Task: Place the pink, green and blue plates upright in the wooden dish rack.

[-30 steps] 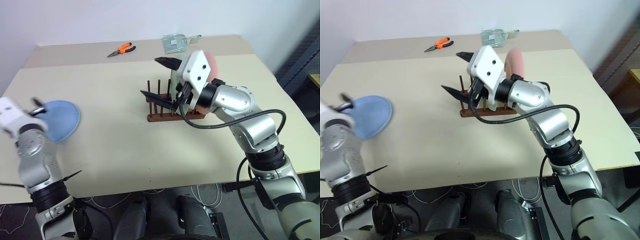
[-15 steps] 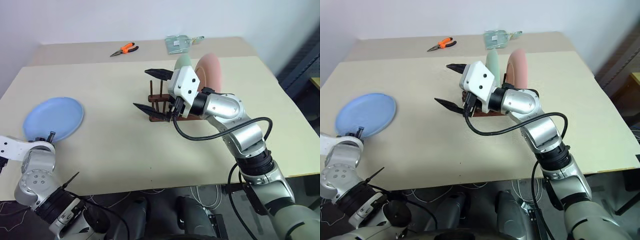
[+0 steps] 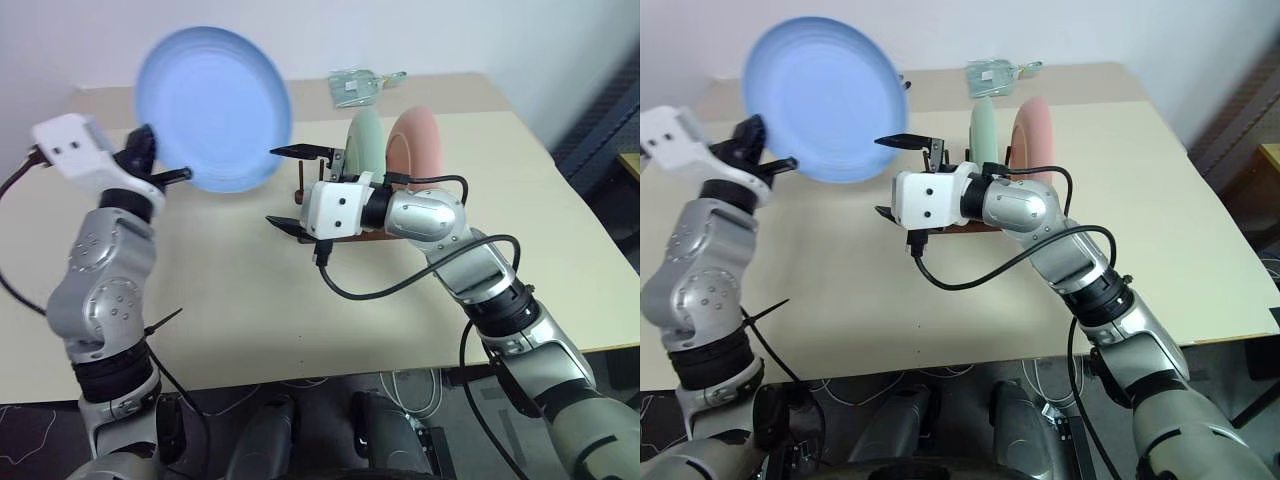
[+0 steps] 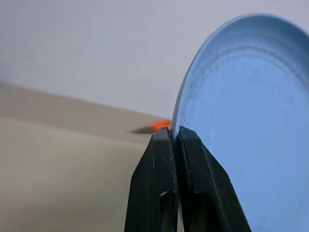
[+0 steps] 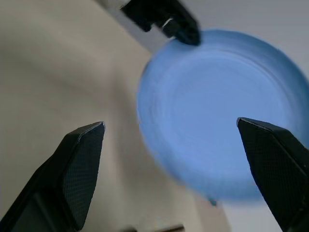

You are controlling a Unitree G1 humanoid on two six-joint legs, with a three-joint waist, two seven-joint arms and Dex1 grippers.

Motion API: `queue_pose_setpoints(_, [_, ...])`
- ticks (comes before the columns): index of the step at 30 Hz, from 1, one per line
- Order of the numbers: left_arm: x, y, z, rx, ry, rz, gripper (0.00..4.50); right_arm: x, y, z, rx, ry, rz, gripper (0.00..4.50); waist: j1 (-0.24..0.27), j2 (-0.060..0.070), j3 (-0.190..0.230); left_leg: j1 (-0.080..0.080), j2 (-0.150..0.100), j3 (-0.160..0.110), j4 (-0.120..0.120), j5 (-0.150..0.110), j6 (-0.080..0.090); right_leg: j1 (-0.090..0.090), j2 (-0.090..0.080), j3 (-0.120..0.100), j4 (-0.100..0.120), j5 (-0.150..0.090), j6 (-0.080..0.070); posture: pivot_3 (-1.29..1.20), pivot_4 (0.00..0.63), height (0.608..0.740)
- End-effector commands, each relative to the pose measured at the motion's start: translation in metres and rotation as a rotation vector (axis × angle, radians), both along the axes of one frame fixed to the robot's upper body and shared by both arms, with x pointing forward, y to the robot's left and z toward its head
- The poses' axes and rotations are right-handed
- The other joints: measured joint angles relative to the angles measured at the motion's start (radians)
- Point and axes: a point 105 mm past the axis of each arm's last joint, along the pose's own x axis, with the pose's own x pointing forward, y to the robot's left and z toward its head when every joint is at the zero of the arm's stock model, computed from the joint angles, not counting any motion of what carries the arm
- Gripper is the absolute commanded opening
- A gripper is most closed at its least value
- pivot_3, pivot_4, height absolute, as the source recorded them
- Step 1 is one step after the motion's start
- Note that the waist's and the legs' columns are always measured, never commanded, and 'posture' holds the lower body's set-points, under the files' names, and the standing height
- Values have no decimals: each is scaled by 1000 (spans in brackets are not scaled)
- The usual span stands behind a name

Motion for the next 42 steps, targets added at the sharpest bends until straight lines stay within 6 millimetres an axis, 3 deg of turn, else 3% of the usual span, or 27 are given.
queue_pose_setpoints(1, [-12,-18,27,0,-117,-52,30,4,11,8,-49,-159,-3,4500,-2,0,0,0,0,0,0,1,-2,0,0,0,0,0,0,0,150,738])
queue_pose_setpoints(3, [-14,-28,26,-22,-125,-98,30,9,15,5,-65,-186,-16,4500,-1,0,0,0,1,0,-1,1,-2,-1,1,0,0,0,0,0,150,738])
queue_pose_setpoints(6, [-15,-32,20,-35,-106,-106,0,16,17,-2,-93,-217,-46,3677,3,0,0,0,0,0,-1,2,-3,0,1,0,0,0,-1,0,150,738])
queue_pose_setpoints(13, [-16,-31,14,-48,-91,-129,0,19,17,-4,-104,-272,-71,77,3,0,0,0,0,0,0,2,-3,0,1,0,0,0,-1,0,150,738])
queue_pose_setpoints(14, [-16,-31,14,-55,-93,-134,0,19,18,-3,-108,-284,-72,29,2,0,0,0,0,0,0,2,-3,0,1,0,0,0,-1,0,150,738])
queue_pose_setpoints(15, [-16,-31,14,-74,-97,-140,625,19,18,-3,-116,-301,-72,0,3,0,0,0,0,0,0,2,-3,0,1,0,0,0,-1,0,150,738])
queue_pose_setpoints(17, [-17,-29,19,-125,-124,-154,1393,19,17,-4,-133,-328,-74,0,4,0,0,0,0,-1,0,2,-3,0,1,0,0,0,-1,0,150,738])
queue_pose_setpoints(20, [-23,-14,42,-273,-231,-123,2888,18,17,-4,-140,-345,-75,0,5,-1,1,0,0,-1,0,2,-3,0,1,0,0,0,-1,0,150,738])
queue_pose_setpoints(23, [-29,27,55,-310,-314,51,2888,18,16,0,-116,-354,-77,0,1,-1,1,0,0,-1,0,2,-3,0,1,0,0,0,-1,0,150,738])
queue_pose_setpoints(25, [-32,62,53,-218,-316,235,2888,17,14,7,-77,-361,-75,0,-4,-1,1,1,1,0,-1,2,-4,0,1,1,0,0,-1,0,150,738])
queue_pose_setpoints(27, [-35,90,41,-31,-249,402,2888,14,9,21,-3,-369,-61,0,-5,-1,1,2,1,0,-2,3,-5,0,2,1,1,0,-1,0,150,738])
queue_pose_setpoints(29, [-32,99,17,219,-127,464,2888,6,1,46,200,-283,-26,0,-3,0,1,2,1,1,-3,3,-5,-1,2,2,1,0,-1,0,150,738])
queue_pose_setpoints(31, [-27,92,-14,363,-22,408,2888,-5,-7,68,380,-170,40,0,6,0,1,2,1,0,-3,2,-3,0,2,2,0,0,-1,0,150,738])
queue_pose_setpoints(33, [-25,67,-58,464,88,270,2888,-22,-16,90,623,79,169,0,10,0,1,1,0,-2,-3,0,0,1,1,1,-1,0,-1,0,150,738])
queue_pose_setpoints(36, [-28,32,-98,536,156,112,2888,-43,-24,101,843,435,349,0,11,-1,1,1,0,-3,-2,-2,3,2,0,0,-2,0,-1,0,150,738])
queue_pose_setpoints(39, [-33,2,-122,503,178,-14,2888,-61,-27,97,965,777,493,0,6,0,1,0,0,-4,-2,-2,3,2,0,0,-1,0,-3,0,150,738])
queue_pose_setpoints(42, [-36,-13,-130,486,167,-86,2888,-61,-28,87,1014,965,492,0,0,3,2,0,2,-3,-3,-2,3,-1,-1,1,-1,-1,-6,0,150,738])
